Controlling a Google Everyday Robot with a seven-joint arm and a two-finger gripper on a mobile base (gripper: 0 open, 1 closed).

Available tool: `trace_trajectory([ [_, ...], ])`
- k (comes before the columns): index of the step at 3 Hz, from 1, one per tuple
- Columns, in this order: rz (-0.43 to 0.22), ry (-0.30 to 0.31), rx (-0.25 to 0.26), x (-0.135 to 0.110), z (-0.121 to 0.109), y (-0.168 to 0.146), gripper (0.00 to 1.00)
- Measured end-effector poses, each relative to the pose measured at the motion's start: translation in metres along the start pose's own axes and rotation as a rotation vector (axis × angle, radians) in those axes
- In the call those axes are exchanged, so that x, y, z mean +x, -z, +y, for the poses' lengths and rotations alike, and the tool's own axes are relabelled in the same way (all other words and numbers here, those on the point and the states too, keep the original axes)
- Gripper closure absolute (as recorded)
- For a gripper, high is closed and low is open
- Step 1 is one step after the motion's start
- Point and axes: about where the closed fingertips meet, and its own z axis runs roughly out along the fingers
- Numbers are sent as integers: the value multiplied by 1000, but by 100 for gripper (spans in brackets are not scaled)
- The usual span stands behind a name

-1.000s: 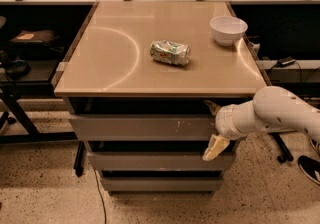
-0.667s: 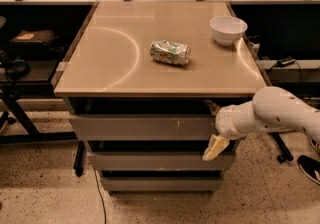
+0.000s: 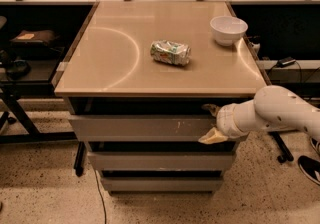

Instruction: Open top drawer

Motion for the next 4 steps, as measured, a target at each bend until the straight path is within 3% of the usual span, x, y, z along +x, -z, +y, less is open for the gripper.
trace_trajectory([
  [2,0,0,0,-9,-6,13,88],
  [3,0,0,0,-9,-6,13,86],
  [4,0,0,0,-9,-6,13,63],
])
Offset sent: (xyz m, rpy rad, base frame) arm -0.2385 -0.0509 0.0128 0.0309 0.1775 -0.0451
